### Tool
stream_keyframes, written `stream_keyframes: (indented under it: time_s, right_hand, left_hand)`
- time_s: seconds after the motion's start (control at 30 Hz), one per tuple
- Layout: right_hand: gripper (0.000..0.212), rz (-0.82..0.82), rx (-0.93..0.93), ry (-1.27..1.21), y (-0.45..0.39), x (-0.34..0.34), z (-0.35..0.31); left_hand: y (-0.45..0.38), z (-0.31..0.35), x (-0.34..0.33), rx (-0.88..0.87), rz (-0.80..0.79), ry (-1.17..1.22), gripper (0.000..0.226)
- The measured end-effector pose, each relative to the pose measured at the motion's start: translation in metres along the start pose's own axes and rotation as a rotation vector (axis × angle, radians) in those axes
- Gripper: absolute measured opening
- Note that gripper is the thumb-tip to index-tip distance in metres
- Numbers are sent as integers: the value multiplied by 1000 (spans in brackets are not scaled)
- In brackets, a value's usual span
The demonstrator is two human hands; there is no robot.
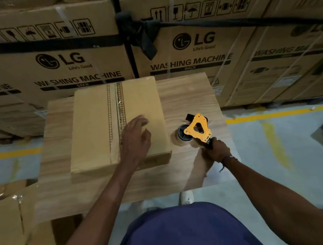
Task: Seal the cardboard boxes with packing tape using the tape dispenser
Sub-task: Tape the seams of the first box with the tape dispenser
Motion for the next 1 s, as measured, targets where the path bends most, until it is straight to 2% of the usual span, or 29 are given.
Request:
stream_keyframes:
  time_s: [0.13,0.3,0.43,0.53,0.6,0.7,0.77,0.87,0.93,1.0]
  right_hand:
    - [43,89,27,23,5,-3,-17]
    - [41,54,179,-323,15,28,-41]
    - [41,-191,311,-814,27,79,-70]
    - [40,-393,426,-907,41,120,-95]
    - [39,-501,499,-919,52,141,-112]
    - [39,-632,594,-940,75,161,-139]
    - [44,-730,656,-953,91,166,-158]
    - [68,-875,744,-894,110,163,-186]
    - [73,-950,766,-846,121,156,-204]
    - [71,-1013,769,-829,129,145,-222]
  left_hand:
    - [5,18,-14,-28,36,42,33]
    - [4,36,-23,39,105,142,32]
    - [1,38,-26,104,183,236,32]
    - [-5,47,-21,204,227,331,24]
    - [-12,49,-15,291,212,478,16]
    - [-26,47,-4,471,145,867,13]
    - [-31,49,9,606,62,1117,31]
    - [-29,48,36,706,-156,1451,60]
    - [-23,45,57,700,-256,1669,68]
    - [-14,43,77,681,-258,1758,61]
Point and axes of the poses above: each hand's wrist, its own y-axis away from the middle knuckle, its own x-axis out of the back of the hand, z = x × y, the point moved 1 cm from there along -y, towards the middle knuckle, and after that the axes turned 10 degrees about -z, right-handed, at the moved point
